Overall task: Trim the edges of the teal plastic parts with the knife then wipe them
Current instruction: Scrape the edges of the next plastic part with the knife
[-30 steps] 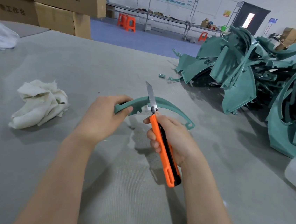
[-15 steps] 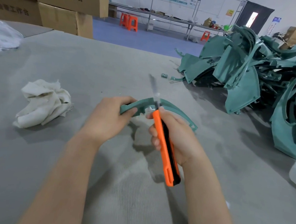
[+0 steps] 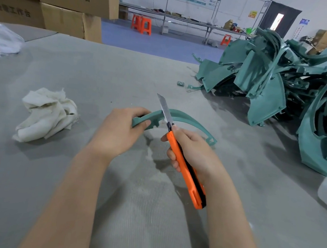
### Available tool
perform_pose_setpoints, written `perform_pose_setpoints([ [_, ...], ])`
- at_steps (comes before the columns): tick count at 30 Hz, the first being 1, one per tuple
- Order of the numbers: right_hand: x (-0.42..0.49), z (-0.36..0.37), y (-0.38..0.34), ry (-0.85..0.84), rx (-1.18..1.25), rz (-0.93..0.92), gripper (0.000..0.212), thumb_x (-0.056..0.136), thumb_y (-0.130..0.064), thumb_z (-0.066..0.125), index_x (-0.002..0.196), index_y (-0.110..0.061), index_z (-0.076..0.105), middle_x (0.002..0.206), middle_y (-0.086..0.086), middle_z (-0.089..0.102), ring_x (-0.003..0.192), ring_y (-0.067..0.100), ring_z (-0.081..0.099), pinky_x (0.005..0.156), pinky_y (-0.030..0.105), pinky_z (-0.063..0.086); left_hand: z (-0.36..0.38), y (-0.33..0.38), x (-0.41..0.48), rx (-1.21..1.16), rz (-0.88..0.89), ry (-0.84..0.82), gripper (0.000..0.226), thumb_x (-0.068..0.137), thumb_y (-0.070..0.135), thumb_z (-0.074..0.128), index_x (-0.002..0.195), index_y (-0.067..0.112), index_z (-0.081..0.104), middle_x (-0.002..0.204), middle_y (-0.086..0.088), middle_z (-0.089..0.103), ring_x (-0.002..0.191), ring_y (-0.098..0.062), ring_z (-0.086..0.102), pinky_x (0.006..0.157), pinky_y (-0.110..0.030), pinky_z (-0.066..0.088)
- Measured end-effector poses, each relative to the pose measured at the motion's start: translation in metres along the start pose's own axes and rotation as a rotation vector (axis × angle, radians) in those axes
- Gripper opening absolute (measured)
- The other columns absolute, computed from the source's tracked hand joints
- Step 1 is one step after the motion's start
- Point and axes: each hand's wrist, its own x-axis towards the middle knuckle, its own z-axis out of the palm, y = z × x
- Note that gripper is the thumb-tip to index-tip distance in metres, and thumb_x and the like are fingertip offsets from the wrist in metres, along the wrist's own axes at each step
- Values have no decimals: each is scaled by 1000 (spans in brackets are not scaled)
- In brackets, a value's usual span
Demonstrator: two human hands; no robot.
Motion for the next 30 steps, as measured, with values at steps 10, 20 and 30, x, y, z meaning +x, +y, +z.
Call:
perform_pose_setpoints([
  [10,4,-8,5,131,-1,-13,40,103,-40,38,95,-10,63,50,0,54,39,12,47,40,22,40,0,1,-2,4,6,-24,18,95,22,56,104,32,68,83,9,66,81,-16,57,72,-30,43],
  [20,2,-18,5,54,-75,14,39,102,-43,39,96,-16,66,50,0,54,40,14,47,42,23,41,-2,1,-3,113,93,-35,19,96,22,55,108,30,66,83,4,67,80,-22,58,72,-34,44],
  [30,3,-12,4,74,-42,-28,40,102,-43,39,93,-15,67,49,-1,55,39,12,48,40,22,41,-2,1,-3,62,77,-119,31,96,15,53,122,30,62,101,12,65,93,-11,57,74,-16,37],
])
